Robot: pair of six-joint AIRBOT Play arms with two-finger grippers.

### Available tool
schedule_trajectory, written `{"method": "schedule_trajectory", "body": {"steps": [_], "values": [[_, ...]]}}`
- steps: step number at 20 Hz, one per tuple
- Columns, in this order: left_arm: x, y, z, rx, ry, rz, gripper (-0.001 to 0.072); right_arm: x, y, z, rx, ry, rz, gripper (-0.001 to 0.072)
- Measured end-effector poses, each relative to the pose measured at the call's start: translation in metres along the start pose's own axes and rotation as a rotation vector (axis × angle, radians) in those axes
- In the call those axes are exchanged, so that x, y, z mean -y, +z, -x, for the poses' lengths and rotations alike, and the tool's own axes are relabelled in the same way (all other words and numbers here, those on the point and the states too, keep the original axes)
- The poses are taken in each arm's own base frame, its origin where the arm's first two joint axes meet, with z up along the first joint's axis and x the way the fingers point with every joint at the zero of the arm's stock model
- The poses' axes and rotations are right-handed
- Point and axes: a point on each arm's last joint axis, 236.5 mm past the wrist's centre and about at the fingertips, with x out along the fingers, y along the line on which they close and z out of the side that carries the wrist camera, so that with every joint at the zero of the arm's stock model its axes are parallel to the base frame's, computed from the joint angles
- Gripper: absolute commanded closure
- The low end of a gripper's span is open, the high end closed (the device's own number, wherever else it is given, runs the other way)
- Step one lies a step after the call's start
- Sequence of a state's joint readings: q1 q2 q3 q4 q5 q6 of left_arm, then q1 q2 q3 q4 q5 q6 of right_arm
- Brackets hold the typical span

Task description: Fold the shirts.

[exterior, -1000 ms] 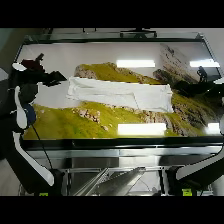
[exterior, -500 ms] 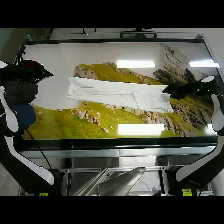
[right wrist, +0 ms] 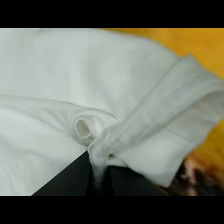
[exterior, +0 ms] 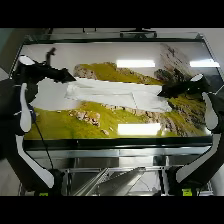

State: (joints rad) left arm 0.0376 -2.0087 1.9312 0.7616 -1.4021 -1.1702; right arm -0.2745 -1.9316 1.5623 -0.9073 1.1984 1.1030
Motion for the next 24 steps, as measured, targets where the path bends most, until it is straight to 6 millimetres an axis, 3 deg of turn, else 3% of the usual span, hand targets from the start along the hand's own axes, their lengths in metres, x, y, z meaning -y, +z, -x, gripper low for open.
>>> {"method": "schedule_trajectory", "body": {"steps": [3, 6, 9, 12, 16, 24], "values": [[0.040, -0.008, -0.074, -0.013, 0.005, -0.055, 0.0708, -0.020, 0.027, 0.026, 0.057, 0.013, 0.054, 0.0686], [0.084, 0.004, -0.142, 0.095, 0.038, -0.123, 0.0706, -0.049, 0.052, 0.061, 0.098, 0.038, 0.122, 0.0687], [0.127, 0.020, -0.193, 0.203, 0.042, -0.201, 0.0693, -0.083, 0.062, 0.091, 0.110, 0.091, 0.179, 0.0686], [0.145, 0.022, -0.235, 0.219, 0.016, -0.199, 0.0701, -0.117, 0.056, 0.103, 0.081, 0.166, 0.219, 0.0686], [0.131, 0.024, -0.252, 0.211, 0.005, -0.110, 0.0701, -0.143, 0.047, 0.106, 0.038, 0.223, 0.230, 0.0686], [0.089, 0.006, -0.246, 0.108, 0.006, 0.070, 0.0699, -0.203, 0.037, 0.120, 0.037, 0.306, 0.250, 0.0686]]}}
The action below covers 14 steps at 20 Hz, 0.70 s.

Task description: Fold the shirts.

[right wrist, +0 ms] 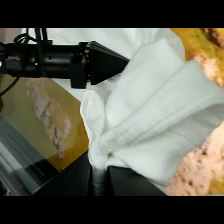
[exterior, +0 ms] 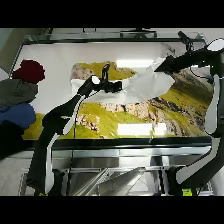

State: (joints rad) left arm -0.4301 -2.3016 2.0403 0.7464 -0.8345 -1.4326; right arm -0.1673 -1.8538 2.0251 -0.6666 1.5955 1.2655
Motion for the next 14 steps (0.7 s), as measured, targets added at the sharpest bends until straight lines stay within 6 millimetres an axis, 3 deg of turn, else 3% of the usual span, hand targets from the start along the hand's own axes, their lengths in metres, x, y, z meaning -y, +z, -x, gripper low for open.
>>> {"method": "schedule_trajectory", "body": {"steps": [3, 5, 7, 9, 11, 14], "values": [[-0.004, 0.002, 0.012, -0.034, 0.002, -0.002, 0.0699, -0.023, 0.005, -0.015, 0.006, 0.030, 0.012, 0.0686], [0.001, 0.014, 0.044, -0.053, -0.012, -0.012, 0.0698, -0.041, 0.012, -0.030, 0.026, 0.050, 0.020, 0.0686], [0.013, 0.032, 0.098, -0.050, -0.046, -0.011, 0.0698, -0.064, 0.024, -0.052, 0.064, 0.069, 0.031, 0.0685], [0.015, 0.052, 0.171, -0.018, -0.079, -0.017, 0.0698, -0.091, 0.037, -0.082, 0.116, 0.089, 0.042, 0.0685], [0.027, 0.075, 0.250, 0.069, -0.144, -0.041, 0.0697, -0.127, 0.051, -0.125, 0.188, 0.134, 0.054, 0.0685], [0.028, 0.091, 0.344, 0.182, -0.182, -0.082, 0.0697, -0.189, 0.060, -0.210, 0.316, 0.219, 0.085, 0.0683]]}}
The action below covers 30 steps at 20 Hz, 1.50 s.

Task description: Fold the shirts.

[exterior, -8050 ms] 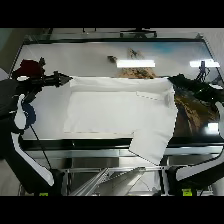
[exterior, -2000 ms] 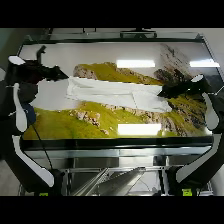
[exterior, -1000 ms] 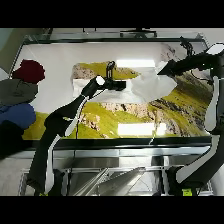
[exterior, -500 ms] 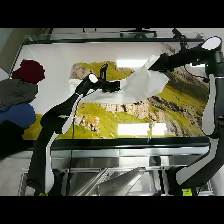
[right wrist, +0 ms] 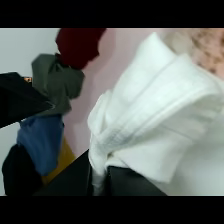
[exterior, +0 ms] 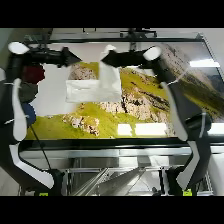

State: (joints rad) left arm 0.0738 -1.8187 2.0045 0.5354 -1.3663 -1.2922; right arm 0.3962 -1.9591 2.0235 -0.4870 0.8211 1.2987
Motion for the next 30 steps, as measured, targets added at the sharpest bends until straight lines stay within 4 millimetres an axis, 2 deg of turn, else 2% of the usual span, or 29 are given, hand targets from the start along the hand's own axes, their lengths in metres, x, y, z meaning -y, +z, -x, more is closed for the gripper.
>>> {"method": "schedule_trajectory", "body": {"steps": [1, 2, 3, 4, 6, 8, 10, 12, 14, 16, 18, 20, 21, 22, 24, 25, 28, 30], "values": [[0.003, 0.007, 0.025, 0.031, -0.004, -0.018, 0.0697, -0.012, -0.015, -0.035, 0.039, 0.020, 0.011, 0.0582], [0.004, 0.008, 0.044, 0.043, -0.007, -0.027, 0.0697, -0.021, -0.036, -0.068, 0.069, 0.031, 0.020, 0.0249], [0.001, 0.008, 0.058, 0.049, -0.004, -0.030, 0.0697, -0.025, -0.061, -0.097, 0.083, 0.028, 0.035, 0.0110], [-0.001, 0.007, 0.071, 0.052, -0.006, -0.027, 0.0696, -0.026, -0.090, -0.123, 0.083, 0.016, 0.057, 0.0114], [-0.007, 0.004, 0.089, 0.064, -0.026, -0.007, 0.0696, -0.023, -0.135, -0.156, 0.074, -0.009, 0.084, 0.0116], [-0.015, 0.000, 0.099, 0.077, -0.064, 0.030, 0.0699, -0.022, -0.154, -0.166, 0.057, -0.015, 0.110, 0.0117], [-0.017, -0.004, 0.111, 0.098, -0.133, 0.068, 0.0700, -0.024, -0.153, -0.159, 0.018, 0.004, 0.148, 0.0119], [-0.024, -0.008, 0.120, 0.117, -0.173, 0.102, 0.0700, -0.019, -0.126, -0.137, -0.006, 0.008, 0.176, 0.0119], [-0.025, -0.012, 0.129, 0.124, -0.213, 0.118, 0.0700, 0.001, -0.095, -0.102, -0.050, -0.032, 0.169, 0.0119], [-0.025, -0.016, 0.133, 0.120, -0.234, 0.127, 0.0700, 0.037, -0.070, -0.059, -0.118, -0.128, 0.134, 0.0117], [-0.022, -0.019, 0.135, 0.115, -0.252, 0.125, 0.0700, 0.088, -0.057, -0.011, -0.193, -0.264, 0.065, 0.0113], [-0.018, -0.022, 0.131, 0.100, -0.266, 0.123, 0.0699, 0.134, -0.057, 0.028, -0.253, -0.379, -0.031, 0.0109], [-0.015, -0.023, 0.128, 0.093, -0.273, 0.120, 0.0699, 0.151, -0.061, 0.041, -0.279, -0.418, -0.077, 0.0102], [-0.012, -0.023, 0.124, 0.086, -0.282, 0.117, 0.0699, 0.167, -0.066, 0.050, -0.299, -0.449, -0.120, 0.0053], [-0.005, -0.026, 0.116, 0.067, -0.293, 0.107, 0.0699, 0.191, -0.079, 0.054, -0.330, -0.478, -0.194, 0.0053], [-0.002, -0.027, 0.112, 0.058, -0.299, 0.104, 0.0699, 0.197, -0.087, 0.051, -0.342, -0.470, -0.233, 0.0053], [0.004, -0.029, 0.105, 0.043, -0.308, 0.088, 0.0699, 0.204, -0.106, 0.029, -0.353, -0.415, -0.316, 0.0053], [0.005, -0.029, 0.103, 0.040, -0.311, 0.082, 0.0699, 0.201, -0.119, 0.009, -0.355, -0.363, -0.346, 0.0053]]}}
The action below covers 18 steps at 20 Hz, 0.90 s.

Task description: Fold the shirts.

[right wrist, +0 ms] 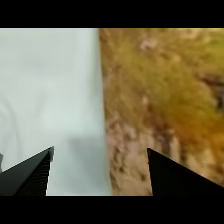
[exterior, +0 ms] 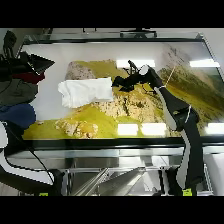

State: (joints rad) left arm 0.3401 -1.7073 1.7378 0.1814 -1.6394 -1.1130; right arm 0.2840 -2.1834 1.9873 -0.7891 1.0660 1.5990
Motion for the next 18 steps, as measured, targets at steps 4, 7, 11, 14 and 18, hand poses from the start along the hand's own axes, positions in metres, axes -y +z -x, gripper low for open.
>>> {"method": "schedule_trajectory", "body": {"steps": [4, 7, 11, 14, 18], "values": [[0.001, -0.002, -0.001, -0.009, -0.005, -0.005, 0.0699, -0.016, -0.010, -0.034, -0.006, 0.080, -0.039, 0.0115], [0.003, -0.004, -0.001, -0.018, -0.011, -0.008, 0.0699, -0.018, -0.019, -0.050, -0.021, 0.095, -0.031, 0.0684], [0.005, -0.009, -0.001, -0.038, -0.020, -0.011, 0.0699, -0.048, -0.004, -0.030, 0.032, 0.173, -0.007, 0.0688], [0.006, -0.011, -0.001, -0.049, -0.025, -0.011, 0.0699, -0.051, 0.033, 0.030, 0.140, 0.144, 0.010, 0.0689], [0.008, -0.016, -0.001, -0.068, -0.035, -0.011, 0.0699, 0.006, 0.078, 0.148, 0.276, -0.018, -0.054, 0.0689]]}}
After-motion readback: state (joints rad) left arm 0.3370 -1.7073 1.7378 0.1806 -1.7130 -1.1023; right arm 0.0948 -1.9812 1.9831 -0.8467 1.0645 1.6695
